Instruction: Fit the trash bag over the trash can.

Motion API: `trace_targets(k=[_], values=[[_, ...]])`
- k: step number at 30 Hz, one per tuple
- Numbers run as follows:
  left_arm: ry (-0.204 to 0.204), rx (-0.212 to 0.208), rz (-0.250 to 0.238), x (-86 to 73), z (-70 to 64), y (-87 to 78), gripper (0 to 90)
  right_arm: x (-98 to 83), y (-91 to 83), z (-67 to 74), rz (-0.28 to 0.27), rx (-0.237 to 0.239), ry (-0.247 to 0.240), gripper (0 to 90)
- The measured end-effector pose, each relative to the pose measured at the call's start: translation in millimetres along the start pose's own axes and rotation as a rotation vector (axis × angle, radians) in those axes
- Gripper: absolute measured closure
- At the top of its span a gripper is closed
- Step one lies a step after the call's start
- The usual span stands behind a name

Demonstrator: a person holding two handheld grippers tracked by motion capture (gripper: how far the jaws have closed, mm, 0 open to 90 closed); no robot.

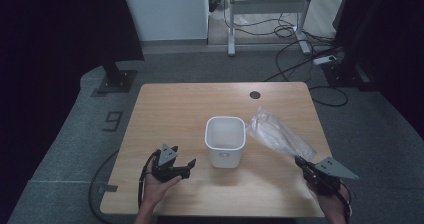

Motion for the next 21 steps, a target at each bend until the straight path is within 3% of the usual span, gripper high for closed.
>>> trace_targets(k=[12, 21], values=[[0.003, -0.009, -0.02, 13.4, -0.1, -10.4, 16.5, 19.6, -17.2, 2.6, -0.095, 0.055, 0.007, 89.0], [0.015, -0.012, -0.031, 26.4, -0.9, -14.8, 16.9, 25.8, -24.0, -1.4, -0.112, 0.027, -0.002, 89.0]])
Point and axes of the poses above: each handheld gripper's, and its own axes: y roughly forward along the jaws, x roughly out of its top, z roughly to its left, the point moved 2 cm from there along y, roughly forward along the jaws, and after that the axes turned 14 degrees about -x, right-handed, at the moved point
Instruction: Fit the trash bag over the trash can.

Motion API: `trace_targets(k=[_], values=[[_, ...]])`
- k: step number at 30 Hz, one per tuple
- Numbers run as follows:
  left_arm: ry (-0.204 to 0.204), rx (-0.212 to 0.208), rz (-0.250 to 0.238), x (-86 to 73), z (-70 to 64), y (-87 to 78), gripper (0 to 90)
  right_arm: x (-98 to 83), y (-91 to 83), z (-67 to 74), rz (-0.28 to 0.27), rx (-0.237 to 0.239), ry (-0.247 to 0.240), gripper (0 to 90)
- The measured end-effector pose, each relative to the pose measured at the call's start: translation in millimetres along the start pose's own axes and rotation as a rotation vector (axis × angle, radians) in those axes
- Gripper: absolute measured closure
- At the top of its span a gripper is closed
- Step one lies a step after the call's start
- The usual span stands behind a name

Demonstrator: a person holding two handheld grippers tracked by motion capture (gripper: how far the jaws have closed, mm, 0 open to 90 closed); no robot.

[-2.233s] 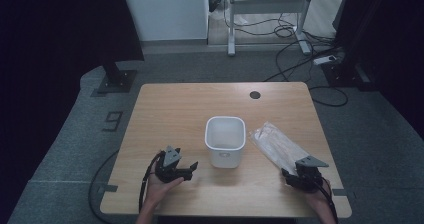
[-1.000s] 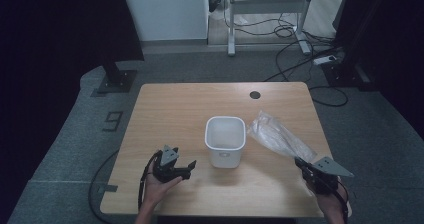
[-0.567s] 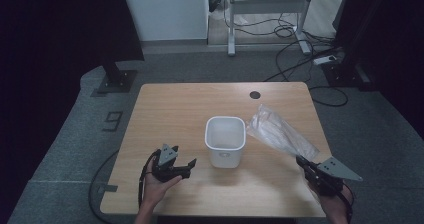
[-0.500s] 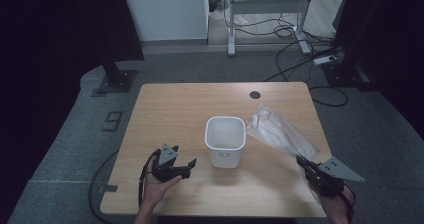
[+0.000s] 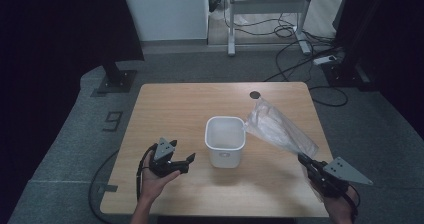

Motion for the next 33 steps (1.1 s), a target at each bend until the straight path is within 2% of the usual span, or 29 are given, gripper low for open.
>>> trace_targets(k=[4, 10, 19, 33], values=[[0.004, 0.005, -0.008, 5.2, -0.4, -2.6, 16.9, 0.5, -1.1, 0.0, -0.007, 0.006, -0.008, 89.0], [0.01, 0.01, -0.006, 14.5, 0.1, -4.2, 18.0, 4.2, 1.8, 7.4, -0.012, 0.036, -0.025, 89.0], [0.008, -0.016, -0.017, 29.9, -1.4, -6.9, 18.9, 8.5, 7.8, 19.5, -0.013, 0.075, -0.042, 89.0], [0.001, -0.047, -0.047, 70.1, 0.8, -10.4, 19.5, 11.8, 18.7, 41.2, -0.008, 0.128, -0.075, 89.0]])
Point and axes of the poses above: each handheld gripper's, and its own axes: y roughly forward along the jaws, x roughly out of its top, z roughly to its left, the point moved 2 cm from there along y, roughly forward along the jaws, and after that the axes turned 14 degrees about -x, right-handed, at the moved point
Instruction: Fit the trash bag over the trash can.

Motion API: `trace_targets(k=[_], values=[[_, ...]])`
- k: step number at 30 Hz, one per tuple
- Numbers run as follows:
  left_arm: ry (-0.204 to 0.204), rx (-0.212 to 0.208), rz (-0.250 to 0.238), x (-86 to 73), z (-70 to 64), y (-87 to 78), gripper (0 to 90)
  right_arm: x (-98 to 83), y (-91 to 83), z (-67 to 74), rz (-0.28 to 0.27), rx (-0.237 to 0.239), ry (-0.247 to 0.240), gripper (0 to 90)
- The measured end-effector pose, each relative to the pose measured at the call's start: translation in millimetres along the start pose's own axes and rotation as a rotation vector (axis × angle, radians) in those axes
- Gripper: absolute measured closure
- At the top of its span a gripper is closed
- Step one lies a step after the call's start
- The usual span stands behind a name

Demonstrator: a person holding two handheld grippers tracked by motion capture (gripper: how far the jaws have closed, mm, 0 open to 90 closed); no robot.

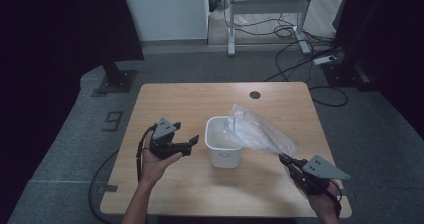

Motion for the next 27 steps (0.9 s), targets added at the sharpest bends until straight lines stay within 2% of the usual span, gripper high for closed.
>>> trace_targets(k=[8, 12, 19, 23, 27], values=[[-0.015, -0.052, -0.007, 15.2, 5.4, 5.7, 21.8, 2.5, 5.2, 7.7, -0.002, 0.015, -0.022, 89.0], [-0.016, -0.076, 0.012, 20.7, 8.5, 11.4, 22.1, 3.0, 6.0, 8.9, -0.002, 0.017, -0.029, 88.9], [-0.019, -0.138, 0.012, 33.6, 13.6, 14.4, 21.8, 4.2, 6.2, 9.1, -0.005, 0.018, -0.039, 89.0], [-0.009, -0.156, 0.0, 47.2, 11.2, 15.9, 22.5, 4.7, 7.2, 9.3, -0.005, 0.02, -0.042, 88.9], [-0.002, -0.162, 0.003, 59.7, 5.5, 24.1, 24.4, 4.3, 8.8, 10.6, -0.003, 0.025, -0.046, 88.9]])
Point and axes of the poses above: each handheld gripper's, and its own axes: y roughly forward along the jaws, x roughly out of its top, z roughly to its left, the point moved 2 cm from there along y, roughly forward along the jaws, and after that the axes turned 14 degrees about -x, right-handed, at the moved point
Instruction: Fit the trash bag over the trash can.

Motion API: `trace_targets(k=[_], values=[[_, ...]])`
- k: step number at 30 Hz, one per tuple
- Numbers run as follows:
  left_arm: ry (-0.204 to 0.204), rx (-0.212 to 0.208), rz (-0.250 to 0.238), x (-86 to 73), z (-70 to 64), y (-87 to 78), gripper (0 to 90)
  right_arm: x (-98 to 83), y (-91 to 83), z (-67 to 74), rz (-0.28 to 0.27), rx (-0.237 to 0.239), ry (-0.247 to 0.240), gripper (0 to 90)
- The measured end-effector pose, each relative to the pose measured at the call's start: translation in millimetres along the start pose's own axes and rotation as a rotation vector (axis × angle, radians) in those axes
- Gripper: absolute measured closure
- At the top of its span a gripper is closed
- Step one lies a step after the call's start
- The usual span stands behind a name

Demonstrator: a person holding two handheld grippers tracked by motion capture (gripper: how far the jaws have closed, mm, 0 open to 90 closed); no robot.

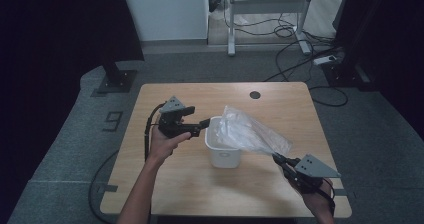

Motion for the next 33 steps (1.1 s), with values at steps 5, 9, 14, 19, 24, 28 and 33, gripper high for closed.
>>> trace_targets(k=[5, 9, 14, 19, 24, 28, 33], values=[[-0.004, -0.009, 0.014, 6.6, -2.1, 12.1, 27.1, -0.1, 2.6, 3.6, 0.004, 0.01, -0.008, 88.9], [0.0, -0.023, 0.05, 5.7, -3.6, 27.7, 30.0, 0.2, 3.4, 4.3, 0.001, 0.012, -0.007, 88.9], [0.022, -0.015, 0.107, -0.1, -6.9, 42.7, 34.7, 0.6, 3.5, 4.4, -0.001, 0.011, -0.01, 88.9], [0.057, 0.005, 0.157, -4.0, -11.9, 52.9, 42.1, 1.6, 3.7, 6.0, -0.007, 0.015, -0.021, 88.9], [0.084, 0.005, 0.191, -5.9, -15.7, 61.4, 48.0, 2.0, 4.9, 7.2, -0.008, 0.021, -0.025, 88.9], [0.085, -0.011, 0.216, -7.5, -17.2, 67.8, 49.4, 2.8, 4.6, 7.1, -0.015, 0.025, -0.025, 88.9], [0.085, -0.028, 0.246, -10.0, -19.0, 73.3, 48.6, 6.2, 3.2, 7.5, -0.023, 0.031, -0.024, 88.9]])
Point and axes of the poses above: each handheld gripper's, and its own axes: y roughly forward along the jaws, x roughly out of its top, z roughly to its left, the point moved 2 cm from there along y, roughly forward along the jaws, and after that the axes turned 14 degrees about -x, right-handed, at the moved point
